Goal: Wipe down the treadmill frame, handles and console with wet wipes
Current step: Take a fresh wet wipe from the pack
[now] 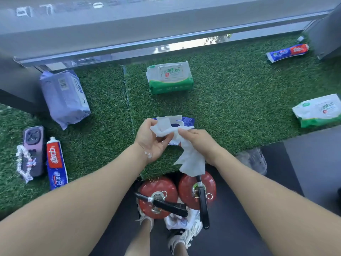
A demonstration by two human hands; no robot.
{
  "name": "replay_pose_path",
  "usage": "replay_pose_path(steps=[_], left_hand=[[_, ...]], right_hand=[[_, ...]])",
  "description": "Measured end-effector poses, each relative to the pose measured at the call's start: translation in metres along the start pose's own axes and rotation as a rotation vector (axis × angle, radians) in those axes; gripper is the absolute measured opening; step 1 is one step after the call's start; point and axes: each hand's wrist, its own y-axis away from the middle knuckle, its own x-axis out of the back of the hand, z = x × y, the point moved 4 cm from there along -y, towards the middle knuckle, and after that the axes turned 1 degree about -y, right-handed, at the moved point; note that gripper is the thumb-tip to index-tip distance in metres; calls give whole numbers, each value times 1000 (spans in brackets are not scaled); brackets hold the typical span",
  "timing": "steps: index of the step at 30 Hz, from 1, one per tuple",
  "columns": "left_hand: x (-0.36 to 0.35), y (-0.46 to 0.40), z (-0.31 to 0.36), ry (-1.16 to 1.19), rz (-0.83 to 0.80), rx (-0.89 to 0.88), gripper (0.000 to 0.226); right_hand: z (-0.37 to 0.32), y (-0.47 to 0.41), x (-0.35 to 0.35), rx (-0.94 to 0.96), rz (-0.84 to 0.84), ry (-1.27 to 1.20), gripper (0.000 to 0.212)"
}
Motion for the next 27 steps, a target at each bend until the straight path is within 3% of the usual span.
replay_pose_path(steps=[3,7,11,14,16,18,20,23,27], left_hand=[[0,-9,-2,-46,11,67,40],[-9,-17,-3,-216,4,71,29],[-8,-29,3,-762,-38,58,20],[5,-50,21,-1187,65,-155,18],[16,-60,38,-1275,233,-374,14],[27,-74,44,-1346,315,-424,20],[31,-86,41,-1442,320,-415,29],[23,-97,34,-1533,267,-480,38],[13,-105,40,-1599,259,-571,7]], right_hand=[[-6,-10,-5,120,24,40,14],[-6,-20,-14,172,33,169,20],[0,-35,-9,126,228,241,16],[5,-49,-10,77,290,271,13],[8,-58,-13,48,287,215,8],[10,-66,-17,27,260,181,18],[12,-72,-22,14,234,226,27],[14,-80,-26,-25,213,286,18],[21,-89,-27,-75,176,388,18]])
